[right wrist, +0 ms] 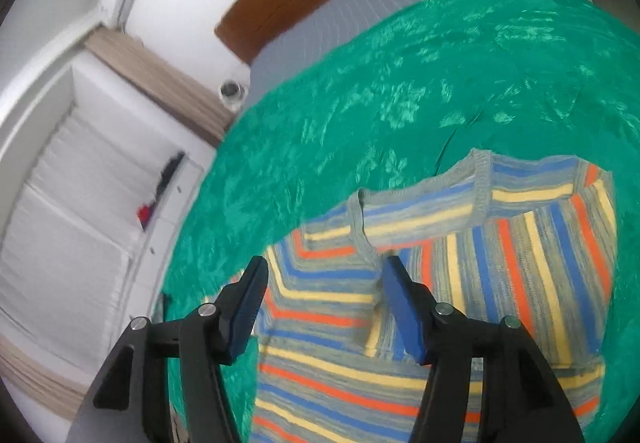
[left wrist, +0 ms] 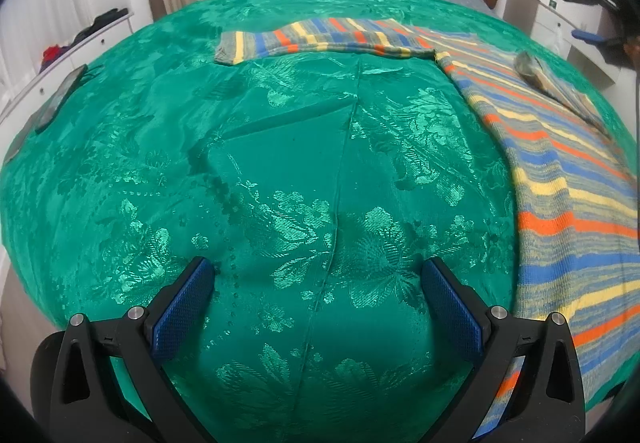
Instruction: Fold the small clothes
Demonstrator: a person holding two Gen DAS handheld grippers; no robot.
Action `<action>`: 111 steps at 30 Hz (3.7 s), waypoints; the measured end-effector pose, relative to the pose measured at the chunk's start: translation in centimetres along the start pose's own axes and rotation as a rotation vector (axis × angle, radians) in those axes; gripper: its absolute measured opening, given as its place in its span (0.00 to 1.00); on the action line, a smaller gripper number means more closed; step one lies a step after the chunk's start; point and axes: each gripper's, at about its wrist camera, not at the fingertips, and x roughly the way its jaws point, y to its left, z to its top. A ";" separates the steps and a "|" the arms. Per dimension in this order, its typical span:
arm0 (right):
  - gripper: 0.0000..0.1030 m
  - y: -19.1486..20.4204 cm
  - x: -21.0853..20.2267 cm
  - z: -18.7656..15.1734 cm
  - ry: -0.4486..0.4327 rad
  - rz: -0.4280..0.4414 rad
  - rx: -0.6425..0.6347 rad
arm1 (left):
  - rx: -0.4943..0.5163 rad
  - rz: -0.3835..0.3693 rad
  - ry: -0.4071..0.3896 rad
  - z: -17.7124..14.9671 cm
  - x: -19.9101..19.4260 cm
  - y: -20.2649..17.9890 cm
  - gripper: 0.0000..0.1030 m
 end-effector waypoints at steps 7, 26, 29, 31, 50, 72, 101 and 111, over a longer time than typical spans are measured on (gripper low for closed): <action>0.64 -5.1 -6.1 -3.4 -0.039 -0.210 -0.081 | -0.002 0.006 -0.003 0.0 -0.1 -0.1 1.00; 0.68 -20.8 -18.4 -16.8 -0.225 -0.498 -0.048 | 0.001 0.029 -0.025 -0.4 0.0 -0.5 1.00; 0.72 -21.3 -18.0 -17.0 -0.247 -0.458 -0.050 | -0.001 0.029 -0.027 -0.4 0.0 -0.5 1.00; 0.74 -21.3 -18.0 -16.9 -0.250 -0.445 -0.053 | 0.000 0.030 -0.027 -0.4 0.0 -0.5 1.00; 0.75 -21.2 -17.4 -17.3 -0.252 -0.464 -0.080 | 0.002 0.033 -0.028 -0.4 0.0 -0.5 1.00; 0.75 -21.1 -17.1 -17.1 -0.245 -0.482 -0.088 | 0.011 0.027 -0.011 -0.2 -0.1 -0.4 1.00; 0.80 -20.6 -16.4 -17.1 -0.229 -0.531 -0.132 | -0.290 -0.126 0.267 22.6 14.6 13.3 0.01; 0.80 -20.4 -16.2 -17.2 -0.227 -0.539 -0.137 | 0.032 -0.318 0.052 31.5 3.3 -0.4 0.01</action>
